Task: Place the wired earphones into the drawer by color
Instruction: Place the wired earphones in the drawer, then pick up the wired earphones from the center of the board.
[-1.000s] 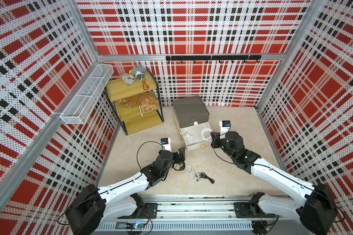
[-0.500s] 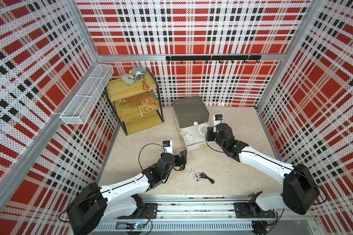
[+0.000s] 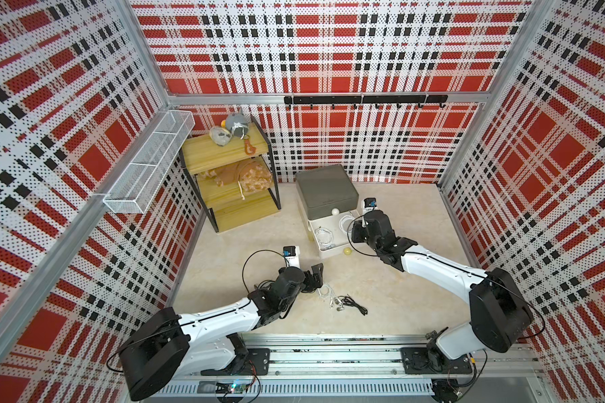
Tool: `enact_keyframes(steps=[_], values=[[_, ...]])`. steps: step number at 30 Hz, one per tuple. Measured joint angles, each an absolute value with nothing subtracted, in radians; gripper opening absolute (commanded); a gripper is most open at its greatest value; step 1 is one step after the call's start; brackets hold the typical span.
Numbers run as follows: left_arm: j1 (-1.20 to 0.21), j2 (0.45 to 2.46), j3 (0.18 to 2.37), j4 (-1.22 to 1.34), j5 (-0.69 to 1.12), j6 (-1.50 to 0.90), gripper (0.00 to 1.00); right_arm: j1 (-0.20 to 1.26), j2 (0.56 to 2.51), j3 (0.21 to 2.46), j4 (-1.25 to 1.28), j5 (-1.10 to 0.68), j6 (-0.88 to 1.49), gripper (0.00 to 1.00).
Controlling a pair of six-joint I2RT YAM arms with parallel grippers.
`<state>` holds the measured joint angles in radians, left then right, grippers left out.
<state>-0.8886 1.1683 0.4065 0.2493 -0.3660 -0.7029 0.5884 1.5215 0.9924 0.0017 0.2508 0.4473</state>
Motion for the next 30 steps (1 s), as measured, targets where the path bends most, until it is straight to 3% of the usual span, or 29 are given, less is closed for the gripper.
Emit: enact_keyframes(steps=[3, 12, 16, 30], values=[[-0.899, 1.179, 0.406, 0.238, -0.369, -0.71, 1.0, 0.587, 1.528, 1.013, -0.012, 0.234, 0.457, 0.36], [-0.934, 1.21, 0.408, 0.188, -0.383, -0.734, 0.97, 0.587, 1.519, 1.034, -0.062, 0.198, 0.46, 0.63], [-0.953, 1.235, 0.418, 0.154, -0.397, -0.746, 0.95, 0.587, 1.449, 0.981, -0.062, 0.215, 0.462, 0.68], [-1.042, 1.34, 0.463, 0.061, -0.396, -0.807, 0.83, 0.586, 1.182, 0.72, -0.052, 0.364, 0.439, 0.71]])
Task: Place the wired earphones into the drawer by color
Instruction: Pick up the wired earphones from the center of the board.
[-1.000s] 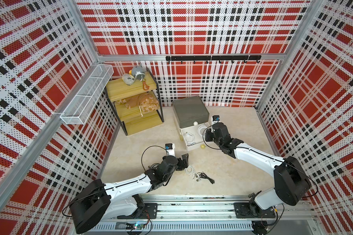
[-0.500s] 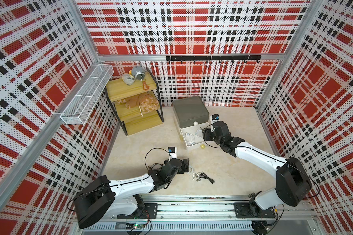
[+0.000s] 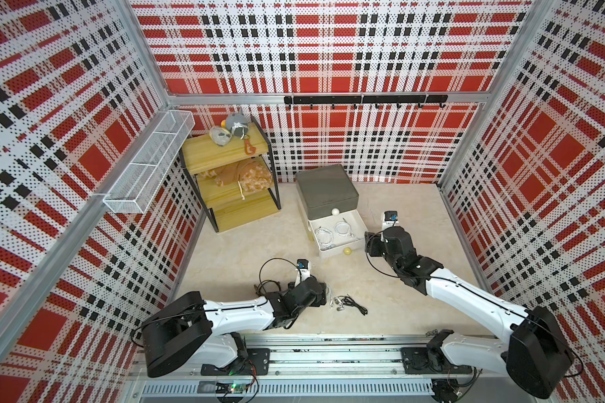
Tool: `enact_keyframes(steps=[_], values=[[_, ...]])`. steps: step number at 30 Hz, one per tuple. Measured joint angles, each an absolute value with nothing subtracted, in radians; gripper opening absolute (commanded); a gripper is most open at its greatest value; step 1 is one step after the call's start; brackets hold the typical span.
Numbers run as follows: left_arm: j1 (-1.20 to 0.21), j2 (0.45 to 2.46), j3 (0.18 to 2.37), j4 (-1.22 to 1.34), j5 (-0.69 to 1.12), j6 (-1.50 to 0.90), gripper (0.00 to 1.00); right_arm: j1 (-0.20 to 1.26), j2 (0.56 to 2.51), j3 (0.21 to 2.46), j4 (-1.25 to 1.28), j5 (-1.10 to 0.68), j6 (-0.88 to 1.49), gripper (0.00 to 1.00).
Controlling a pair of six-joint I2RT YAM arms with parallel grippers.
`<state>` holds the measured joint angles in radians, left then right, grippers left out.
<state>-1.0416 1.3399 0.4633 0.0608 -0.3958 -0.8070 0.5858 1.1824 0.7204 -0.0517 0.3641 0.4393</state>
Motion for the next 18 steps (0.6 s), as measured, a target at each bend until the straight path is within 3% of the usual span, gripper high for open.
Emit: enact_keyframes(steps=[5, 18], values=[[-1.064, 1.351, 0.463, 0.051, -0.397, -0.82, 0.81, 0.586, 1.128, 0.668, -0.06, 0.331, 0.413, 0.69], [-1.081, 1.405, 0.467, 0.06, -0.376, -0.846, 0.65, 0.586, 1.079, 0.585, -0.098, 0.112, 0.436, 0.68]])
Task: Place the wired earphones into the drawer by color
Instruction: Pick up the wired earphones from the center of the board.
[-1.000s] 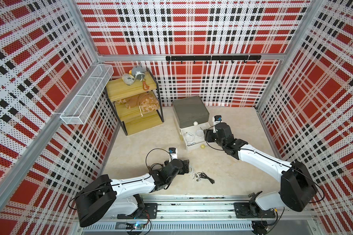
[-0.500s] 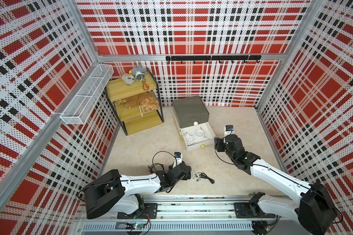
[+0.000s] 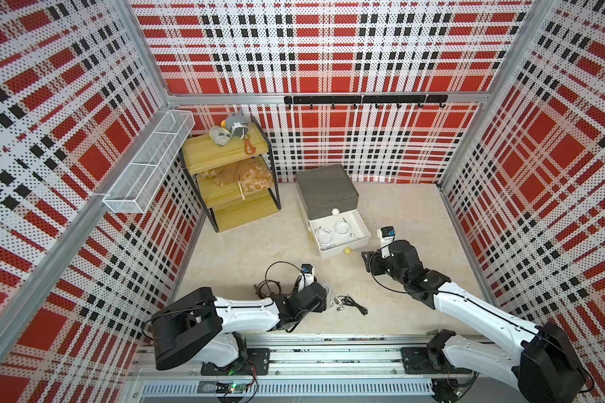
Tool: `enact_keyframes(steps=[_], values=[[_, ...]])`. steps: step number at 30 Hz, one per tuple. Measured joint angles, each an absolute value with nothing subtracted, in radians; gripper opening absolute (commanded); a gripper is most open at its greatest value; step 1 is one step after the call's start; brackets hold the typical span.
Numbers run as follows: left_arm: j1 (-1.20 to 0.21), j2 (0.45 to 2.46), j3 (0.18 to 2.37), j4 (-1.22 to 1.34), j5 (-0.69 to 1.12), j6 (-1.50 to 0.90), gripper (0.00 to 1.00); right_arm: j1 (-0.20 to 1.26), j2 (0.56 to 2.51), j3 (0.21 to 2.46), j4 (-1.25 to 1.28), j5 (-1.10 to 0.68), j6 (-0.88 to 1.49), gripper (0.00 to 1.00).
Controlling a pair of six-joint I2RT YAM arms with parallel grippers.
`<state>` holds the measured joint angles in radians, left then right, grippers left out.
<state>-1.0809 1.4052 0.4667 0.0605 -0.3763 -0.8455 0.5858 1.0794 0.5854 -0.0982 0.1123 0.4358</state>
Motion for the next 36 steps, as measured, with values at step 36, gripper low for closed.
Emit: enact_keyframes(steps=[36], values=[[-0.971, 1.452, 0.487, 0.045, -0.399, -0.919, 0.47, 0.586, 0.944, 0.541, -0.128, 0.188, 0.435, 0.68]])
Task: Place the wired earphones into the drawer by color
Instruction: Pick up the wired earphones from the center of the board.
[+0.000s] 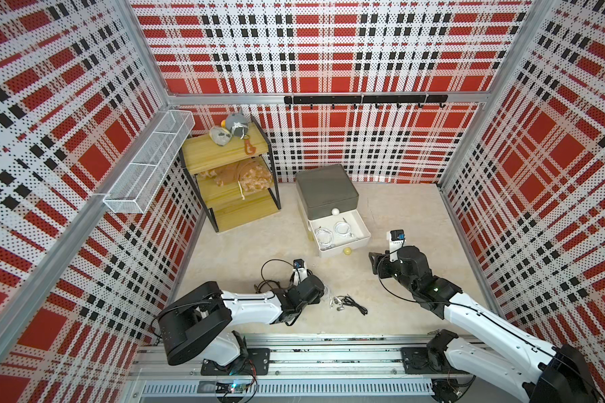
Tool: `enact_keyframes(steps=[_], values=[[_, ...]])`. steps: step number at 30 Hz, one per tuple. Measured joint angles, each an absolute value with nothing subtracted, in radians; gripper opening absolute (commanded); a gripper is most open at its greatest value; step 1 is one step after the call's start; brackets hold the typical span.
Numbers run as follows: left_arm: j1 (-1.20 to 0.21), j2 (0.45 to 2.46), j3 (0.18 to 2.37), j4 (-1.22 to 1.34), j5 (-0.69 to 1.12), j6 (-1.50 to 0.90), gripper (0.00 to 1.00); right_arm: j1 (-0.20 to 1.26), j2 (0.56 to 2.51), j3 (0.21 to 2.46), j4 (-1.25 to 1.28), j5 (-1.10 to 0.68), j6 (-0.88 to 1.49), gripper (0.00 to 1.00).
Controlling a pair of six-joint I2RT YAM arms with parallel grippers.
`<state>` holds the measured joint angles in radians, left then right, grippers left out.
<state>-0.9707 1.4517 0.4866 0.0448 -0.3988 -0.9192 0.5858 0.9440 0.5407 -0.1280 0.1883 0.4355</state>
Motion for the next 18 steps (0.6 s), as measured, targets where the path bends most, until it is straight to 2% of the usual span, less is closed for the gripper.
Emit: enact_keyframes(steps=[4, 9, 18], values=[[-0.969, 1.437, 0.485, 0.044, -0.395, -0.91, 0.52, 0.586, 0.944, 0.541, -0.128, 0.188, 0.435, 0.68], [-0.989, 1.432, 0.493, 0.035, -0.392, -0.907, 0.52, 0.586, 0.944, 0.541, -0.128, 0.188, 0.435, 0.68], [-1.016, 1.486, 0.551, 0.018, -0.389, -0.889, 0.44, 0.586, 0.944, 0.538, -0.129, 0.188, 0.435, 0.68]])
